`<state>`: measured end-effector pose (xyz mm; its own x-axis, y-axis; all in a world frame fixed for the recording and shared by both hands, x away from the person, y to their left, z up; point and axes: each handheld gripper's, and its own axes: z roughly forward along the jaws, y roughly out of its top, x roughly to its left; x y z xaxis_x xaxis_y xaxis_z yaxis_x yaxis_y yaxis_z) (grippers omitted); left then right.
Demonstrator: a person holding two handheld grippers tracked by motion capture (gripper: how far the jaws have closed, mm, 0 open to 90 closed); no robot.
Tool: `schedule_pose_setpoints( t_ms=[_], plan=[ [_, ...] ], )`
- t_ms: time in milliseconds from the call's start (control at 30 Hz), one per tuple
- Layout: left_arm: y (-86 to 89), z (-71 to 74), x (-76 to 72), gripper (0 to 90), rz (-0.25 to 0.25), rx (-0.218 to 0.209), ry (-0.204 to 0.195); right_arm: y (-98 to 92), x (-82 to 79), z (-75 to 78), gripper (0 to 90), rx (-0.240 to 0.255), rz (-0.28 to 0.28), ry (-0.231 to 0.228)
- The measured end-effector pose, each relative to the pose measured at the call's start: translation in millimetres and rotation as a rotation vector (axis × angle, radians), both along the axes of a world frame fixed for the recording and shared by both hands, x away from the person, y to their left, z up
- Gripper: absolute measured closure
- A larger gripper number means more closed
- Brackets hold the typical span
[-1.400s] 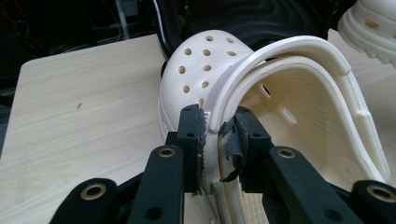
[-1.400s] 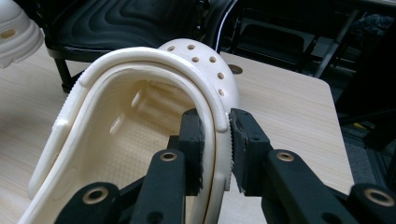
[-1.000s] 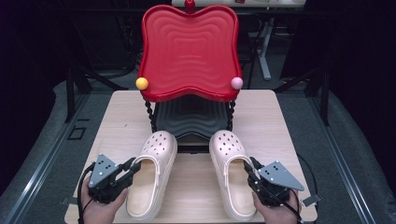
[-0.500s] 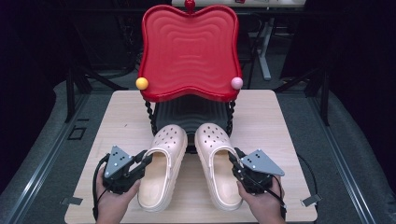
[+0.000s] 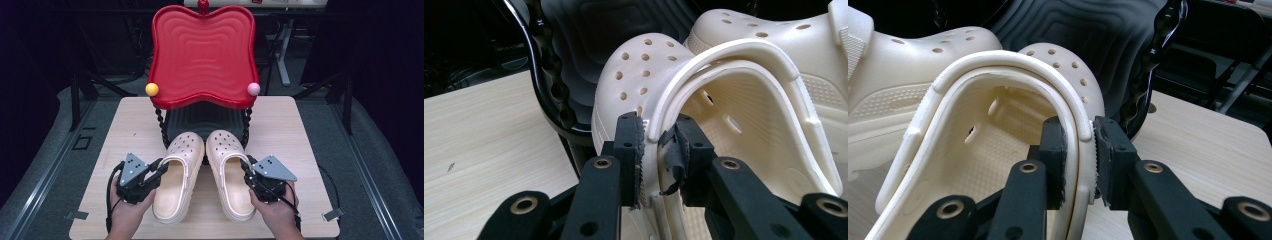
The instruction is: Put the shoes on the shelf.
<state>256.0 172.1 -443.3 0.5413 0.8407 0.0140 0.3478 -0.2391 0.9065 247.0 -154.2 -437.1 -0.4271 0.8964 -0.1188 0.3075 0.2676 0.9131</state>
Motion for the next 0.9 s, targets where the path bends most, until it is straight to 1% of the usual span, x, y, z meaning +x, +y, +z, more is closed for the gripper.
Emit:
schedule_pose_setpoints(
  t_ms=[100,133,267,400,600,733,800,900],
  plan=[
    [-2.4,0.3,0.7,75.0,-0.003,0.002,-0.003,1.3,0.7,-0.6,75.1,0.004,0.003,0.005],
    [-2.8,0.6,0.7,75.0,-0.003,0.003,-0.003,2.1,1.2,-1.1,75.1,0.008,0.002,0.0],
    [-4.6,2.5,1.6,75.0,0.0,0.003,-0.008,3.6,2.5,-1.0,75.1,0.006,0.001,0.003],
    [-7.0,5.9,7.0,75.0,0.005,0.002,-0.015,6.2,7.1,-1.1,75.1,0.006,0.001,-0.009],
    [-13.0,8.6,20.8,75.0,0.012,0.007,-0.032,7.7,20.5,0.9,75.1,0.006,-0.011,-0.021],
    [-17.1,9.5,34.0,75.0,0.025,0.007,-0.037,10.1,34.3,1.9,75.0,-0.002,-0.026,-0.029],
    [-20.0,10.0,40.5,75.0,0.033,0.004,-0.048,12.3,41.5,2.1,75.0,-0.005,-0.032,-0.036],
    [-24.6,10.3,50.9,74.9,0.04,0.017,-0.055,17.3,50.8,1.5,75.0,-0.015,-0.042,-0.044]
  ],
)
